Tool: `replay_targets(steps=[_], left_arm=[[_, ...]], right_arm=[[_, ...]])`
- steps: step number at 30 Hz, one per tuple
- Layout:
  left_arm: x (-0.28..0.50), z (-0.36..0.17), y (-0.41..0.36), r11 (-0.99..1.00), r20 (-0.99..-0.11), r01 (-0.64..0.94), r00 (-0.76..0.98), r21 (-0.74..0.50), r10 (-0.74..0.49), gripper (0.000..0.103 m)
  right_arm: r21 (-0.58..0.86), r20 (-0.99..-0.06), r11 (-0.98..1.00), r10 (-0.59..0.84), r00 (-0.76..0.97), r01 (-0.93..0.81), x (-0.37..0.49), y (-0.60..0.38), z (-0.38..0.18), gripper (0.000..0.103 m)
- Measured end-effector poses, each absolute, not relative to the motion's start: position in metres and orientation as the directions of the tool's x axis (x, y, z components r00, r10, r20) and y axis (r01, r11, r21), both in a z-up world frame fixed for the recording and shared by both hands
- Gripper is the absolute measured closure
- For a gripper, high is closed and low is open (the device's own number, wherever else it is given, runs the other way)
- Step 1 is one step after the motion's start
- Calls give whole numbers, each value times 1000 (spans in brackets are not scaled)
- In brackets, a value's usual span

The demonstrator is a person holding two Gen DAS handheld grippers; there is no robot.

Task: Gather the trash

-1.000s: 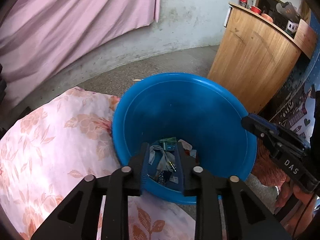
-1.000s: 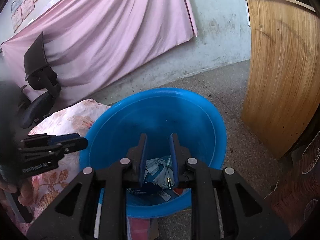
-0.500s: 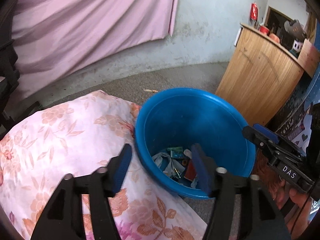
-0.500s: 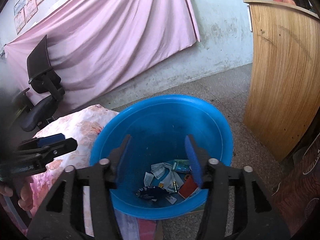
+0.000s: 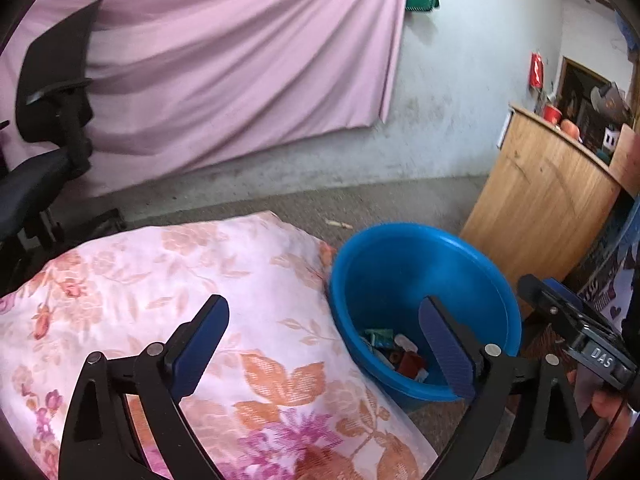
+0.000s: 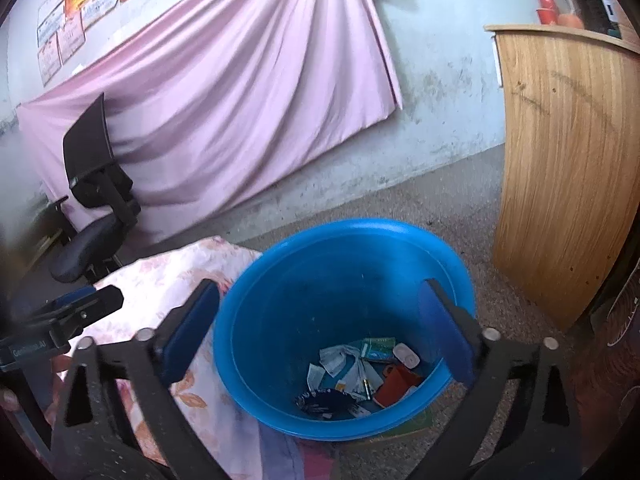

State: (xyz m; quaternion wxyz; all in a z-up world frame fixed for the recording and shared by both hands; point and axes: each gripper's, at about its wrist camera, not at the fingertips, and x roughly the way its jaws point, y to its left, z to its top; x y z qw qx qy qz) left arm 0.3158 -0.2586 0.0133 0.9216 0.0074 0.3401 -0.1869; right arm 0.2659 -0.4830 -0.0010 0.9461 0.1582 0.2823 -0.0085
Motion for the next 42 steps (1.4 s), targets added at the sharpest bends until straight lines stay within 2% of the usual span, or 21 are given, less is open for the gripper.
replay_targets(steps=[14,26,42], left_arm=[[286,33,-232,939,-518,326,788,-109,-333,4],[235,61,-199,950,-433,293,847,-105,-309,2],[140,93,-118,966,-358,228,898,-122,-257,2]], right_arm=[[301,-470,947,45,881,113,238,-475,21,0],[199,-376,972,-46,925,129,186,-450,62,0],[176,-324,982,-11,946,72,105,-379,95,0]])
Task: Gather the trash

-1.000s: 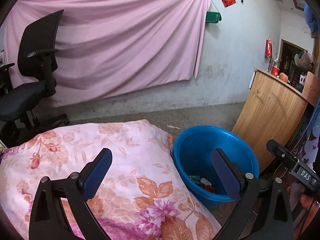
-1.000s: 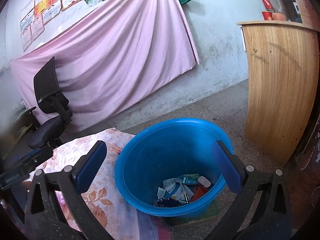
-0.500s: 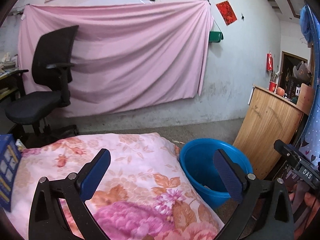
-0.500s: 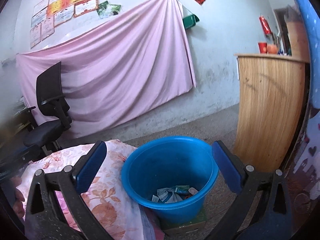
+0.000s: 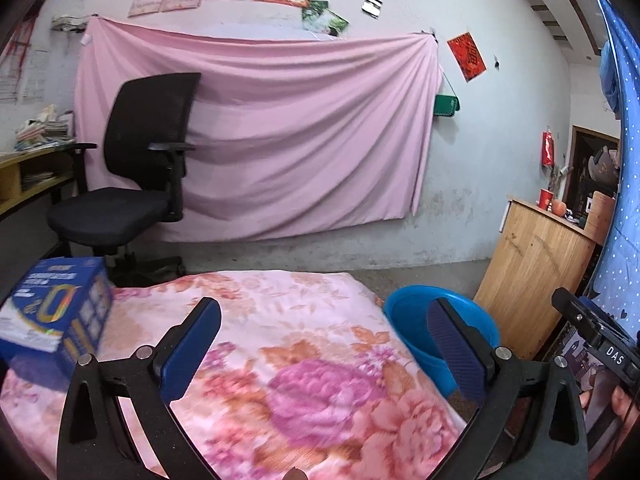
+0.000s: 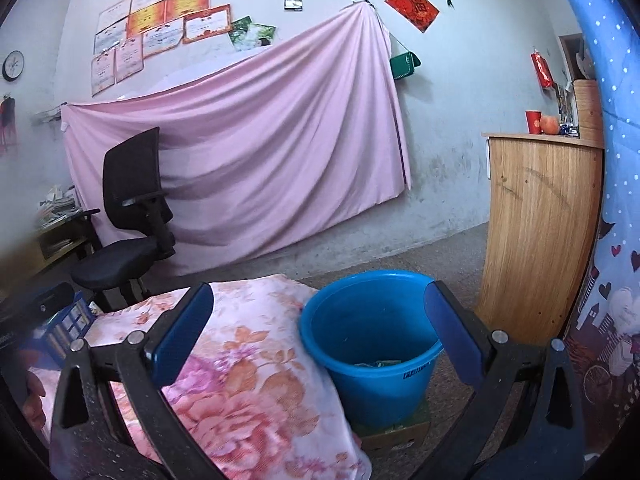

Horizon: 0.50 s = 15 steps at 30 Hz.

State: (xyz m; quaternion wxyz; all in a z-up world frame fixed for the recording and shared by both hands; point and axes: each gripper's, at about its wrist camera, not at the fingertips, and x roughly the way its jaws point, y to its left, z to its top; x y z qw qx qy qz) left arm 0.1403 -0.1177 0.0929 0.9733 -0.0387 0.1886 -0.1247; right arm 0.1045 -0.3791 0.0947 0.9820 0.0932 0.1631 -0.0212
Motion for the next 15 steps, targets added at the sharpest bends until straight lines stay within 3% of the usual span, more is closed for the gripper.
replay_targets(steps=[15], left_arm=[[57,76,-62,981,-285,171,940,-91,-190,2]], right_arm=[[131,-267,990,-15,964,52,29,-315,95,0]])
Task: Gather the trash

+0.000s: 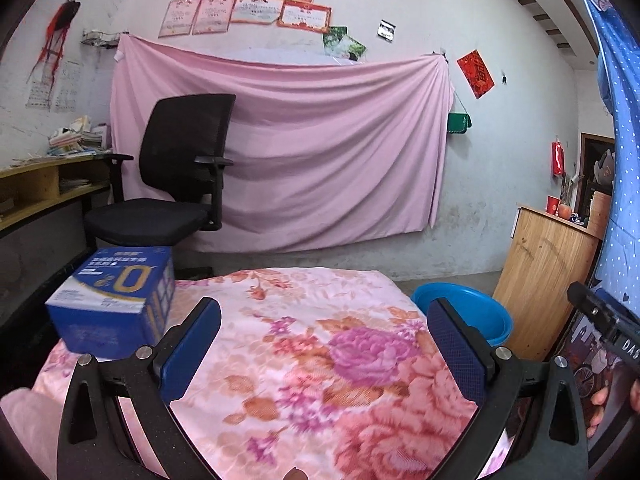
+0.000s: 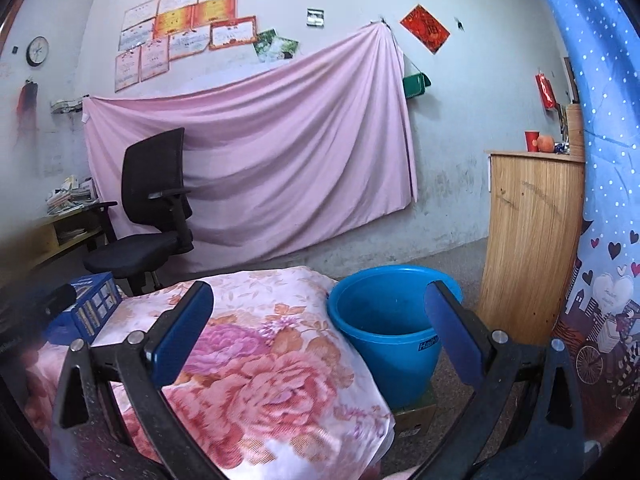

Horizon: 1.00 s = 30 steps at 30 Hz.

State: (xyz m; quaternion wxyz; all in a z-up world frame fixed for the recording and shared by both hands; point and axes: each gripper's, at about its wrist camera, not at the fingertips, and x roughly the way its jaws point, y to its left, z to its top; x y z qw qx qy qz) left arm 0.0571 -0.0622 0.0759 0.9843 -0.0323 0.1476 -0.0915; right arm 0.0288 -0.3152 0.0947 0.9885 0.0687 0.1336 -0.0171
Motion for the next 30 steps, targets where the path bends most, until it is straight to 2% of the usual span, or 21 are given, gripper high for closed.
replay_targets(steps=[13,21,30], left_arm=[[19,51,-41,986,-253,155,953,-59,-165,2],[15,40,-35,987,-268,137,951,-79,-154,2],[10,33,-28,987,-269,133,951,-91,-153,2]], right_arm=[[114,-246,992,-22,969,52,-6,-280,76,0],[81,-212,995,-40,976,59,-15,-268,69,0],[81,-217,995,-46,975,65,-18,-270,62,0]])
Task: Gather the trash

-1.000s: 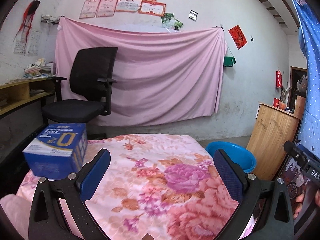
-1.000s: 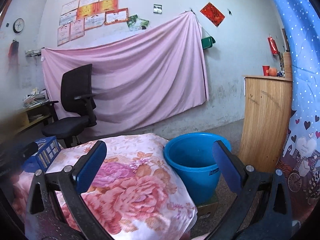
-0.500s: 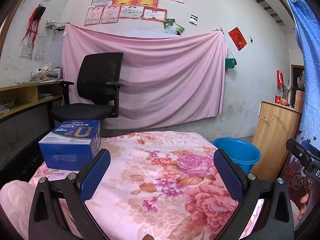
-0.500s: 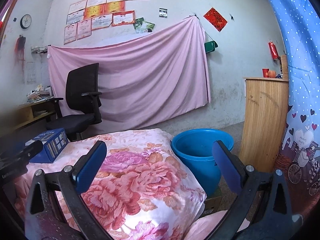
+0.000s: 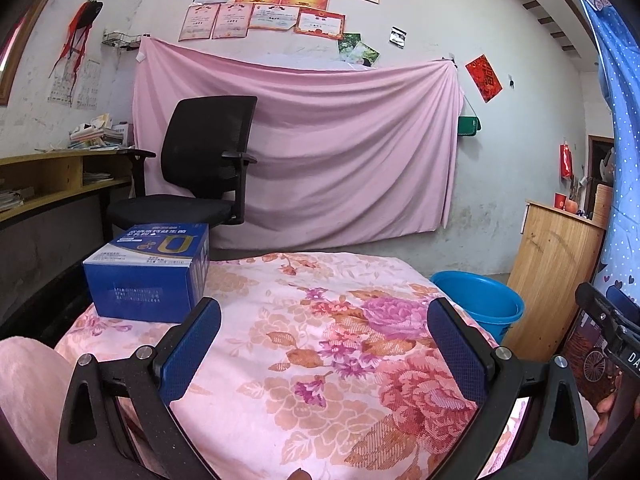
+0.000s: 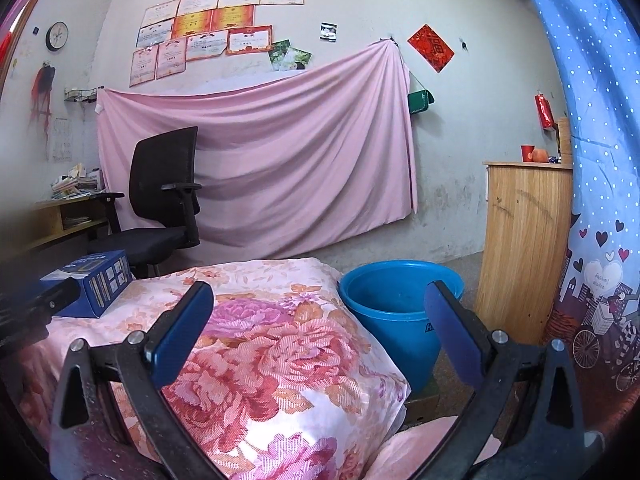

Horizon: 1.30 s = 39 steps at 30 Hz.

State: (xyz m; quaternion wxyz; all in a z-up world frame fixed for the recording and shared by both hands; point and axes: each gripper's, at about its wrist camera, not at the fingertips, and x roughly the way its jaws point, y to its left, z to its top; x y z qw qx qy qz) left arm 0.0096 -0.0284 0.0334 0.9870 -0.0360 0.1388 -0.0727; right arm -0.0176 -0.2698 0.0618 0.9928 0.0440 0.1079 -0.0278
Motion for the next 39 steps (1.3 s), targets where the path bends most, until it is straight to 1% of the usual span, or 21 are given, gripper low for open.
replay_targets(steps=[39], left_arm=[[8,27,-32,989,-258,141,955,-54,-150,2]], right_arm=[[90,-241,994,-36,970,60,-14,-270,55,0]])
